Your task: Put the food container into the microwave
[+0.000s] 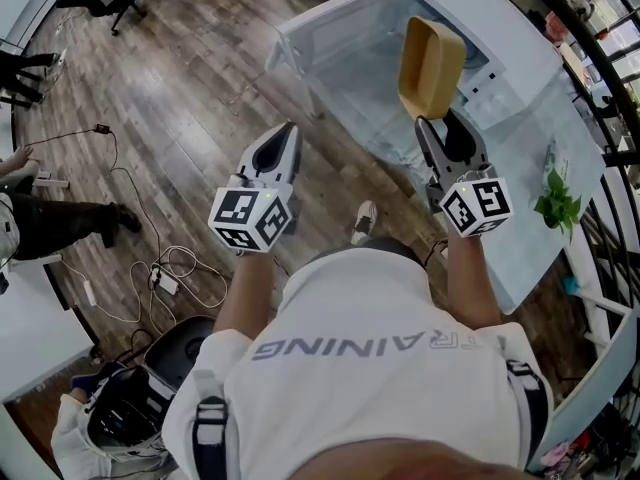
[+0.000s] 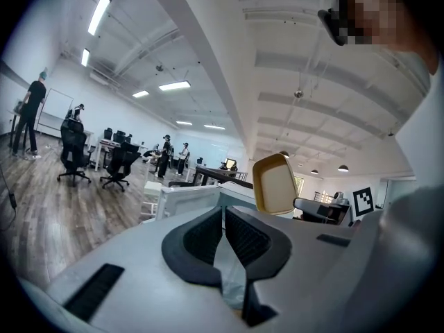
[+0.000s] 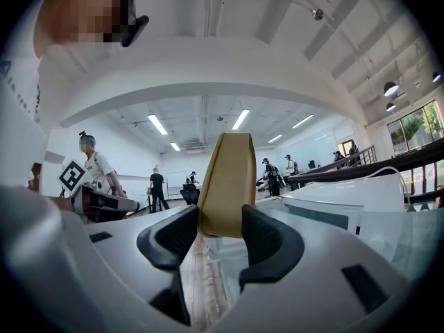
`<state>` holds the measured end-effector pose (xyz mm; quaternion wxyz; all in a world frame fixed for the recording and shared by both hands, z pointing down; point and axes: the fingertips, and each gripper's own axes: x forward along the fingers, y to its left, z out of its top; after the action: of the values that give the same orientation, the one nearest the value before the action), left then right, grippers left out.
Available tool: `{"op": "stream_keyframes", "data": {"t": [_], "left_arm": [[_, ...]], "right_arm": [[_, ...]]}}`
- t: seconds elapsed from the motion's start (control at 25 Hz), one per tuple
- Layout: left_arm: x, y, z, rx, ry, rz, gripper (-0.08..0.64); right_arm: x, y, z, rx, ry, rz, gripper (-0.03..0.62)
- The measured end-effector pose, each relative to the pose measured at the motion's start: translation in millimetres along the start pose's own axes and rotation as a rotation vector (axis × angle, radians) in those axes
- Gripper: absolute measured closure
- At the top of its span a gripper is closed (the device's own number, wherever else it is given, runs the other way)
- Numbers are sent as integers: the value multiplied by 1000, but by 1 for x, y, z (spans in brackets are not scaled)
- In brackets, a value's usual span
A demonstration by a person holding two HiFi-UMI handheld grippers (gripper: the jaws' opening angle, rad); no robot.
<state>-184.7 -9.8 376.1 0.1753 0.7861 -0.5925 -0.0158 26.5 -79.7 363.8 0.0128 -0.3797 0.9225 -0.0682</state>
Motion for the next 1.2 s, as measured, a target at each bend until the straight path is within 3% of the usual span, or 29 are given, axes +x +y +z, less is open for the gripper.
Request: {"op": "stream_keyframes", "data": {"t": [0.32, 0.72, 1.2], "left_arm": [[79, -20, 11, 32, 24, -41, 517], [164, -49, 19, 58, 33, -100, 517], [199, -45, 17, 60, 61, -155, 517]], "right_arm": [[15, -73, 1, 31, -7, -43, 380], [29, -134, 3, 45, -6, -46, 380], [43, -153, -7, 67, 11, -89, 380]]}}
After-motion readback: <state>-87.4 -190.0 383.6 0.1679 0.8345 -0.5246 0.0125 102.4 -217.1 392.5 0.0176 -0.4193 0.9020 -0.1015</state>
